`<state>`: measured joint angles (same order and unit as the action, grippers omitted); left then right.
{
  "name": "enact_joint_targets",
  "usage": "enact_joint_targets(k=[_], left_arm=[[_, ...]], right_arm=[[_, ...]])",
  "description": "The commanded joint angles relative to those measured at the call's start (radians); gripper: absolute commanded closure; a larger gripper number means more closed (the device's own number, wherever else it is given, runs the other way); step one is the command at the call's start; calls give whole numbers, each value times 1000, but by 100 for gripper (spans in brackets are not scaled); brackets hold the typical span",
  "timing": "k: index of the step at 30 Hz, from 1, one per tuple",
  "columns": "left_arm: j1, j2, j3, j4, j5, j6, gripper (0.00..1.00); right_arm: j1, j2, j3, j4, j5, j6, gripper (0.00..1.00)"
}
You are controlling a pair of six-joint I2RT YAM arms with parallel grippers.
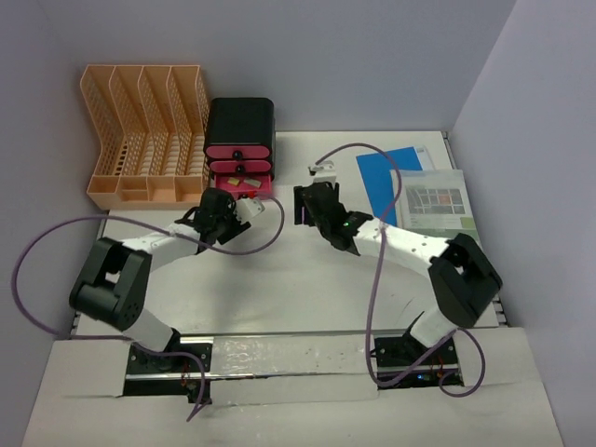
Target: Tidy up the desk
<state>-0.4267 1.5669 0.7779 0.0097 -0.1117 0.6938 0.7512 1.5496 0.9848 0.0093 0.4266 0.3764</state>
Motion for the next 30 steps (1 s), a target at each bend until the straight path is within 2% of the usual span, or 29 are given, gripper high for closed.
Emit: enact_joint_targets(k=[1,5,9,14,19,30], left_arm=[[0,126,111,51,-44,-12,33],[2,208,190,27,-36,-54,32],[16,339,357,-82,8,-111,31],[64,413,459,-127,37,-146,31],[71,452,506,-115,30,-153,30],[71,536,626,-110,82,-152,17]], right_arm=[[-9,-116,-65,60,89,-4,27],[-7,-173,-104,64,99,0,27],[-9,-237,-148,69,137,4,27],[-9,-313,-198,93,177,1,27],[-9,-371,-253,121,210,-13,27],[-9,-429,-303,111,248,-8,26]])
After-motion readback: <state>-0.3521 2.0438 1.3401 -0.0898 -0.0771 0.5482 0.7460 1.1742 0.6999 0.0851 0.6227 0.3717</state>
